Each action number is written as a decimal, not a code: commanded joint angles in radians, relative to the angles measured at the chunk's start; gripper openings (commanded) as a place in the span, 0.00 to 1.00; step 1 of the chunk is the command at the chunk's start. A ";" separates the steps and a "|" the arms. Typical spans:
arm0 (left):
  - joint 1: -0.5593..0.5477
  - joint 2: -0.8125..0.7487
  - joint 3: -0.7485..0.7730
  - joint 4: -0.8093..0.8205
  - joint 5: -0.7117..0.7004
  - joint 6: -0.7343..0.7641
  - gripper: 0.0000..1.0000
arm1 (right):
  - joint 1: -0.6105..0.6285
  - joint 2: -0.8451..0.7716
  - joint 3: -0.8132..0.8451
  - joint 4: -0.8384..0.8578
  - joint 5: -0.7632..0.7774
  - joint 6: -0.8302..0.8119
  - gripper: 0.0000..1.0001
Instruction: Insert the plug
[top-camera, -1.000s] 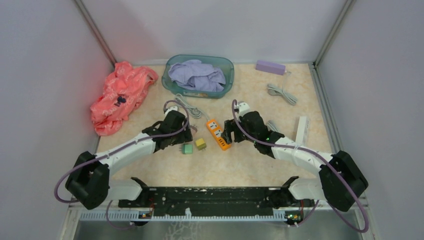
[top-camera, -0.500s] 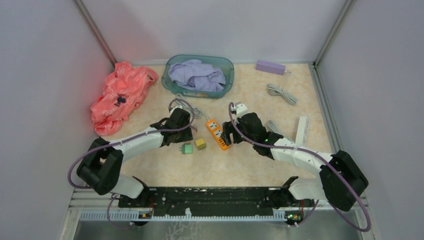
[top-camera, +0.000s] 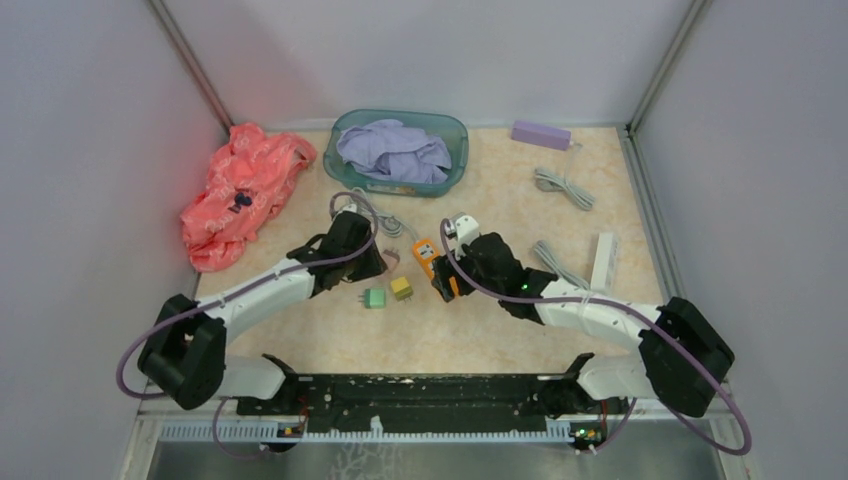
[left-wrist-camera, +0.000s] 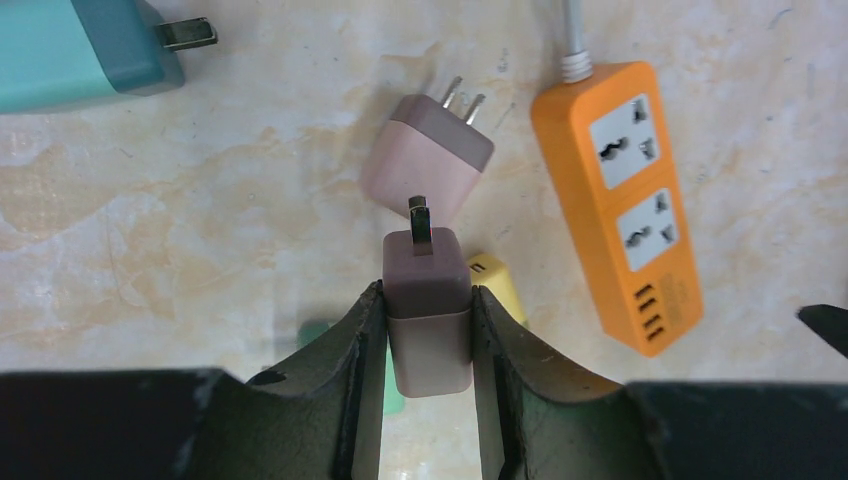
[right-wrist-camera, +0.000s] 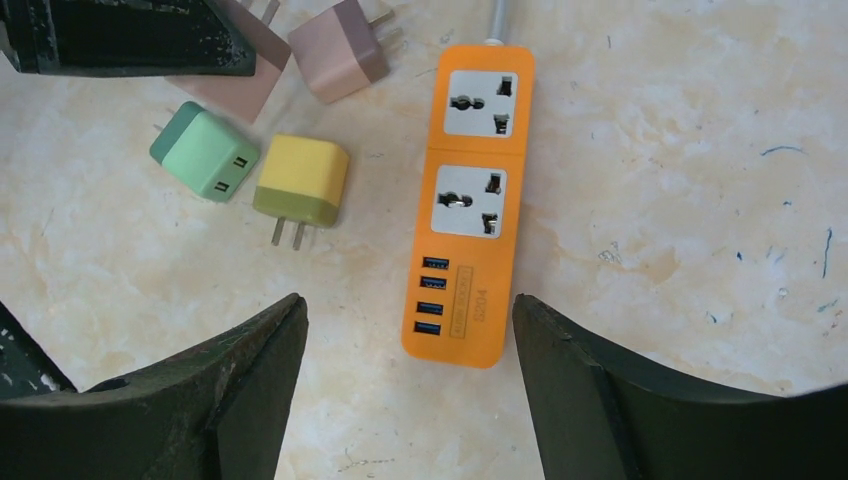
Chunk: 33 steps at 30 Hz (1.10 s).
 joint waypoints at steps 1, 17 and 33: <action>0.008 -0.065 0.014 -0.001 0.051 -0.081 0.18 | 0.027 0.007 0.078 0.063 0.011 -0.057 0.75; 0.024 -0.140 0.159 -0.163 0.096 -0.333 0.15 | 0.046 -0.042 0.136 0.098 -0.051 -0.190 0.87; 0.034 -0.147 0.174 -0.168 0.208 -0.611 0.15 | 0.047 -0.108 0.057 0.330 -0.292 -0.487 0.89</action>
